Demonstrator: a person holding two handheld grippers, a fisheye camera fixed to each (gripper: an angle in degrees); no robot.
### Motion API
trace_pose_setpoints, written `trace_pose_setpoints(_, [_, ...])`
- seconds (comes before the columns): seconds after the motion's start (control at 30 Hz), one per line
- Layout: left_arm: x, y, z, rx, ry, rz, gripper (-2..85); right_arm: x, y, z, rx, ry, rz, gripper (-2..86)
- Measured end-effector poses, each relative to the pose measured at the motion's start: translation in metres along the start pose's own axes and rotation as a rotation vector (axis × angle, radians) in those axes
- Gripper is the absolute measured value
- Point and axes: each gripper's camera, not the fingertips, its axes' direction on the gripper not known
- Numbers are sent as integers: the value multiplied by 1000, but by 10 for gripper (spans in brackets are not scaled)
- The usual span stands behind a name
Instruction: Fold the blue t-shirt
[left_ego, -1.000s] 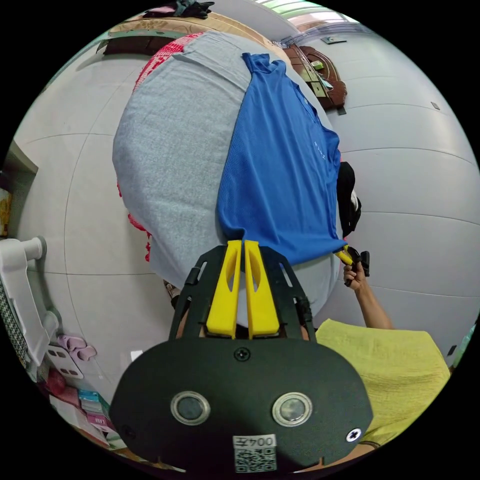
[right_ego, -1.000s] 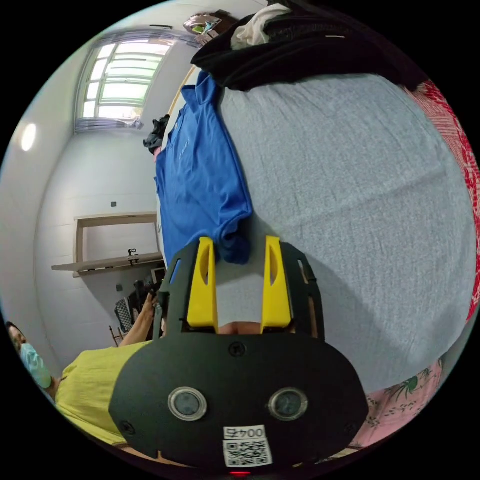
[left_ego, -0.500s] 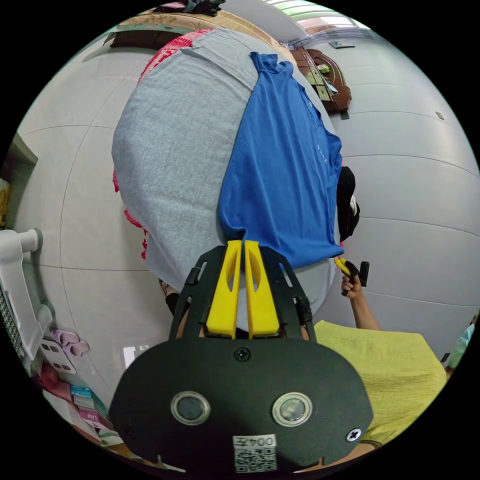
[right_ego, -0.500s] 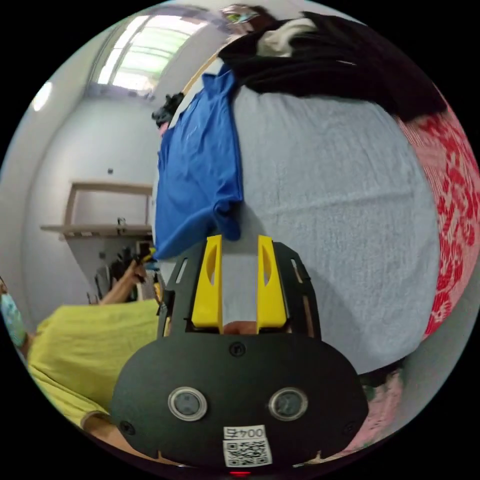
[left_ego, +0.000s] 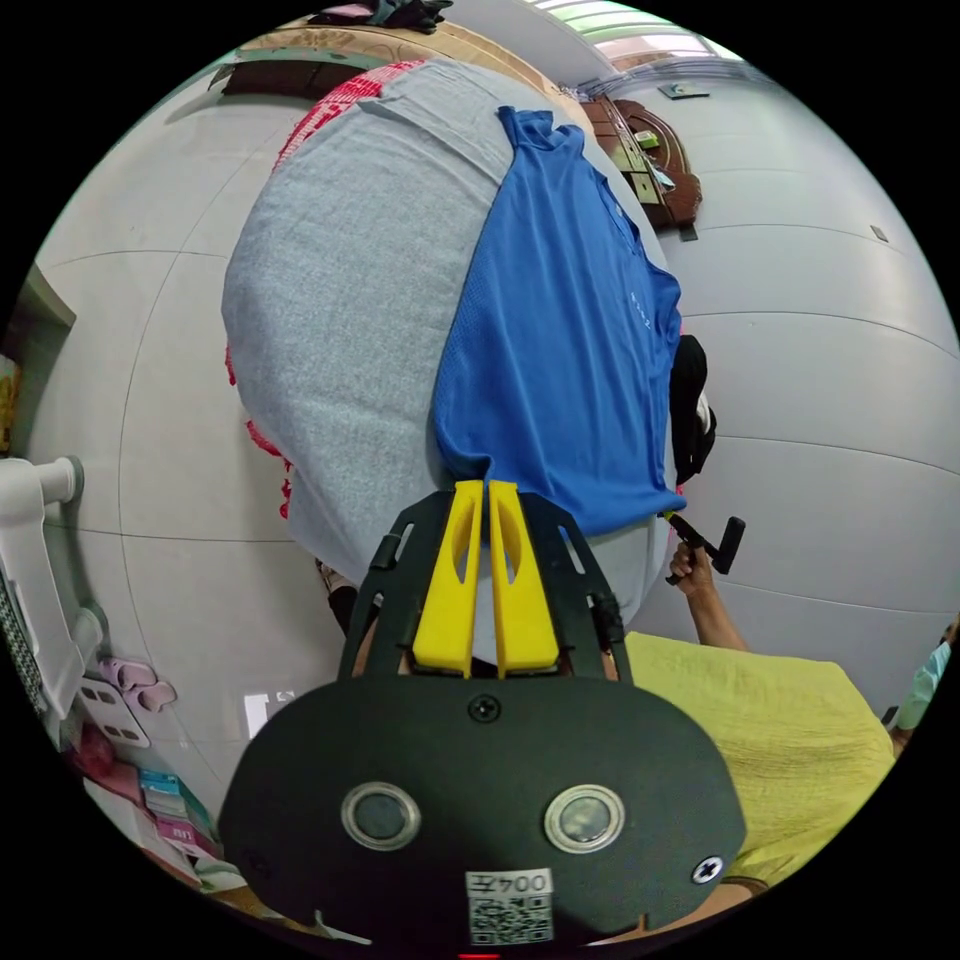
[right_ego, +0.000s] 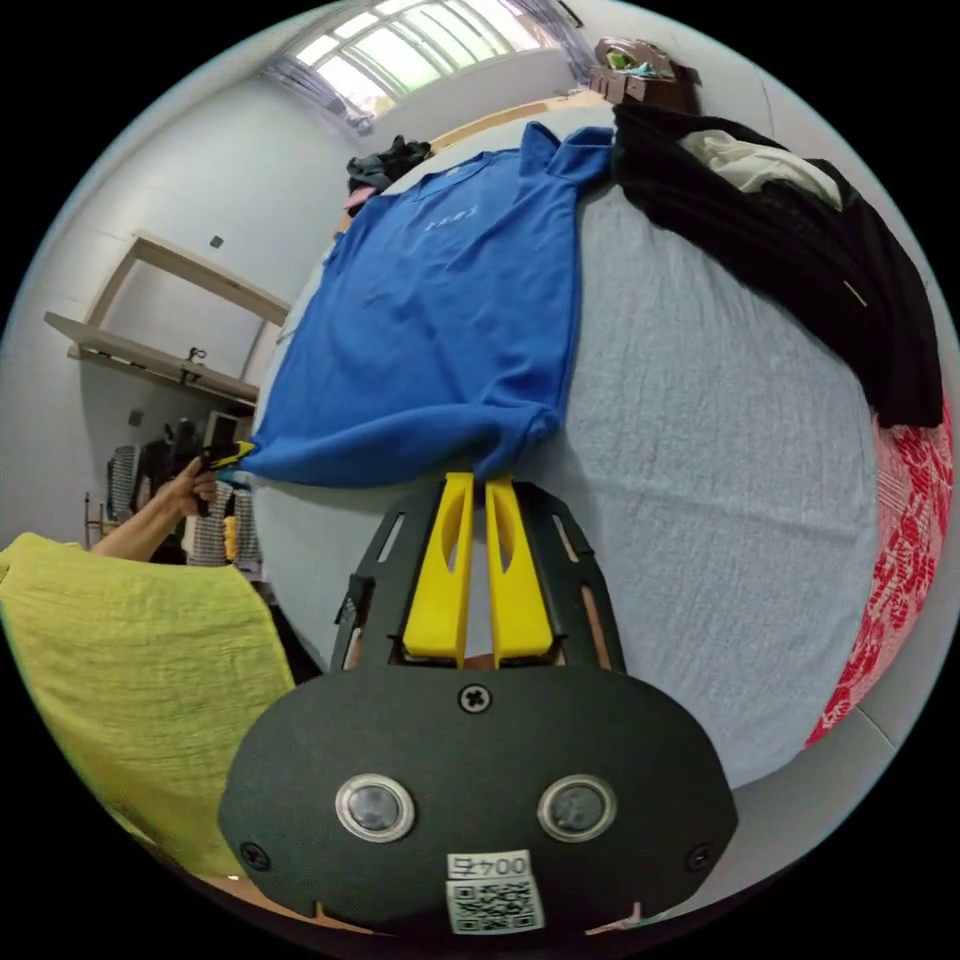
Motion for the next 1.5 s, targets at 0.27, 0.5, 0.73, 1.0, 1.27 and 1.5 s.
trace_pose_setpoints(0.27, [-16, 11, -44, -20, 84, 44, 8, 19, 17, -46, -353, -221, 40, 6])
trace_pose_setpoints(0.5, [-45, 34, -54, -10, 141, 15, 7, 68, 45, -26, -365, -319, 256, 1])
trace_pose_setpoints(0.73, [-55, 66, -70, -3, 93, 50, 7, 60, 68, -5, -403, -274, 256, 3])
trace_pose_setpoints(1.0, [-71, 106, -63, 76, 72, 14, 9, 60, 96, 24, -310, -172, 304, 9])
trace_pose_setpoints(1.27, [-64, 117, -50, 110, -36, 32, 19, 45, 97, 59, -326, -68, 387, 46])
trace_pose_setpoints(1.5, [-79, 141, -68, 123, -103, 52, 43, 3, 88, 48, -353, 150, 294, 92])
